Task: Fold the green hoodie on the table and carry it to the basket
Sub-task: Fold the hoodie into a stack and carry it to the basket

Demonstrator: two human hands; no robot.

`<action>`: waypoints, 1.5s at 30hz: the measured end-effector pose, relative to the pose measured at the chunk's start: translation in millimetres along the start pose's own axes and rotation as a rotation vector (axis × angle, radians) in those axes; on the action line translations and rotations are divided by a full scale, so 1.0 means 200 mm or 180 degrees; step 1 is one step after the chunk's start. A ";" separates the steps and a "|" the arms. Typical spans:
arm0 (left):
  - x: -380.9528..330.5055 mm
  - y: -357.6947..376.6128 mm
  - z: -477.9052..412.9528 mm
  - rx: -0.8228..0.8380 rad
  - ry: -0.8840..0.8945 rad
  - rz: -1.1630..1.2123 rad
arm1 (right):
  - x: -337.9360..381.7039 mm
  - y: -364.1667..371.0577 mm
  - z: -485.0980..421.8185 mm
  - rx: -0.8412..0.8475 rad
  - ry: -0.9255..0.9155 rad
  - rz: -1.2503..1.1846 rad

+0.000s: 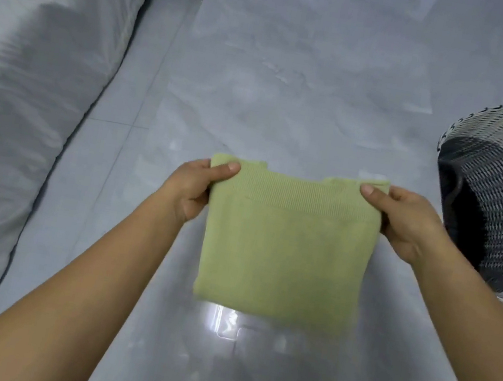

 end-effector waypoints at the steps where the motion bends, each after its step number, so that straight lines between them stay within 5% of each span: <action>1: -0.12 0.03 0.04 0.0082 0.0284 -0.0017 | 0.13 0.00 0.03 0.0027 -0.0273 0.0004; 7: -0.51 0.07 0.32 0.0309 0.1593 -0.0593 | 0.55 0.03 0.28 -0.0200 -0.1951 0.0859; 11: -0.28 -0.02 0.39 0.0115 0.2093 -0.2127 | 0.30 0.15 0.40 -0.0126 -0.2783 0.2558; 17: 0.44 -0.21 0.48 0.0532 0.1821 -0.3346 | -0.43 0.21 0.58 0.0572 -0.2576 0.3535; 22: 0.72 -0.22 0.64 0.1067 0.2327 -0.4565 | -0.63 0.25 0.72 0.0884 -0.2788 0.3964; 28: 0.49 -0.09 0.50 0.0522 0.2715 -0.4324 | -0.43 0.28 0.52 0.0015 -0.2670 0.3881; 34: 0.37 0.13 0.11 -0.0321 0.2633 -0.5114 | -0.32 0.49 0.16 -0.0769 -0.2201 0.4412; 45: 0.55 0.11 -0.01 -0.0262 0.2308 -0.5080 | -0.46 0.44 0.06 -0.0811 -0.2053 0.4492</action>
Point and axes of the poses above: each hand's wrist, its own z-axis away from the middle knuckle, its own y-axis out of the palm, x = y × z, the point moved 10 cm from there along -z, towards the middle knuckle, and after that the axes turned 5 degrees about z, right-handed, at the moved point
